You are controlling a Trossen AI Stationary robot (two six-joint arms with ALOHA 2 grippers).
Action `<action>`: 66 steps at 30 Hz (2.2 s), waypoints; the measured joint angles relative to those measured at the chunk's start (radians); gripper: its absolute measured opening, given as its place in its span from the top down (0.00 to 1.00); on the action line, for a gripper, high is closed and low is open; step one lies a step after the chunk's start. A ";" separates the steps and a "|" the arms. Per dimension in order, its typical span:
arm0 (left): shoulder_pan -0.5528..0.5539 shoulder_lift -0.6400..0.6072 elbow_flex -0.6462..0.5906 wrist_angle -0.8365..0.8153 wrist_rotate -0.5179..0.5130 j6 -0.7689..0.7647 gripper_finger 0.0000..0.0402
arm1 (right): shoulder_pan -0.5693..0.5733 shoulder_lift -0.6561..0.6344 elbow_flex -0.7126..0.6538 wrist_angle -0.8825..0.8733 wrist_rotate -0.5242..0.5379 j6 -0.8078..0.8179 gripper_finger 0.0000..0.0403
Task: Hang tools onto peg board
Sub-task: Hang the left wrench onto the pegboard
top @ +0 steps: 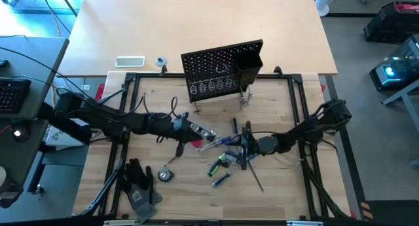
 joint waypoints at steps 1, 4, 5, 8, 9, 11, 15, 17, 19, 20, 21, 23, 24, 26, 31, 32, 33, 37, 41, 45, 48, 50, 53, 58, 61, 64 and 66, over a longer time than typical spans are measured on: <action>-0.001 0.006 -0.016 0.047 0.037 -0.005 1.00 | 0.007 0.000 0.000 0.011 0.003 -0.022 0.57; -0.008 0.031 -0.053 0.160 0.102 -0.030 1.00 | 0.028 -0.001 0.000 0.089 0.004 -0.117 0.57; -0.011 0.047 -0.061 0.200 0.118 -0.034 1.00 | 0.035 -0.001 0.000 0.123 0.004 -0.155 0.57; -0.023 0.110 -0.069 0.323 0.185 -0.039 1.00 | 0.053 -0.001 0.000 0.239 -0.003 -0.278 0.57; -0.028 0.135 -0.069 0.373 0.202 -0.038 1.00 | 0.058 -0.002 0.000 0.271 -0.006 -0.315 0.57; -0.038 0.187 -0.069 0.464 0.199 -0.038 1.00 | 0.064 -0.002 0.000 0.323 -0.008 -0.359 0.57; -0.041 0.284 -0.065 0.600 0.119 -0.015 1.00 | 0.053 -0.002 0.000 0.352 -0.011 -0.323 0.57; -0.046 0.318 -0.046 0.612 0.051 0.018 1.00 | 0.048 -0.002 0.000 0.352 0.009 -0.273 0.57; -0.057 0.345 -0.021 0.612 -0.016 0.070 1.00 | 0.048 -0.002 0.000 0.351 0.056 -0.233 0.57; -0.064 0.353 -0.006 0.612 -0.040 0.103 1.00 | 0.051 -0.002 0.000 0.351 0.083 -0.217 0.57; -0.072 0.361 0.008 0.610 -0.073 0.138 1.00 | 0.055 -0.002 0.000 0.352 0.112 -0.204 0.57; -0.092 0.372 0.037 0.604 -0.160 0.215 1.00 | 0.061 -0.002 0.000 0.354 0.178 -0.169 0.57; -0.101 0.374 0.048 0.601 -0.206 0.254 1.00 | 0.063 -0.002 0.000 0.353 0.209 -0.150 0.57; -0.121 0.381 0.074 0.588 -0.305 0.335 1.00 | 0.063 -0.002 0.000 0.355 0.244 -0.109 0.57; -0.169 0.400 0.155 0.471 -0.558 0.500 1.00 | 0.063 -0.002 0.023 0.360 0.273 -0.093 0.57; -0.180 0.408 0.170 0.448 -0.604 0.528 1.00 | 0.063 -0.002 0.035 0.359 0.274 -0.105 0.57; -0.189 0.419 0.187 0.430 -0.650 0.555 1.00 | 0.063 -0.002 0.050 0.352 0.276 -0.113 0.57; -0.226 0.468 0.239 0.411 -0.819 0.670 1.00 | 0.062 -0.002 0.107 0.322 0.324 -0.148 0.57; -0.254 0.529 0.285 0.423 -0.969 0.776 1.00 | 0.061 -0.002 0.145 0.299 0.401 -0.165 0.57; -0.268 0.577 0.331 0.460 -1.064 0.866 1.00 | 0.061 -0.002 0.172 0.273 0.443 -0.150 0.57; -0.268 0.600 0.353 0.524 -1.083 0.914 1.00 | 0.062 -0.002 0.186 0.239 0.466 -0.147 0.57; -0.264 0.611 0.366 0.568 -1.101 0.951 1.00 | 0.062 -0.002 0.189 0.222 0.483 -0.147 0.57; -0.254 0.621 0.381 0.612 -1.119 1.002 1.00 | 0.062 -0.002 0.190 0.217 0.519 -0.147 0.57; -0.234 0.643 0.417 0.612 -1.121 1.038 1.00 | 0.057 -0.002 0.190 0.225 0.533 -0.131 0.57; -0.226 0.648 0.423 0.603 -1.115 1.042 1.00 | 0.046 -0.002 0.190 0.237 0.533 -0.131 0.57; -0.221 0.647 0.423 0.608 -1.111 1.031 1.00 | 0.035 -0.002 0.190 0.240 0.535 -0.131 0.57; -0.220 0.648 0.423 0.609 -1.106 1.036 1.00 | 0.027 -0.002 0.190 0.241 0.535 -0.131 0.57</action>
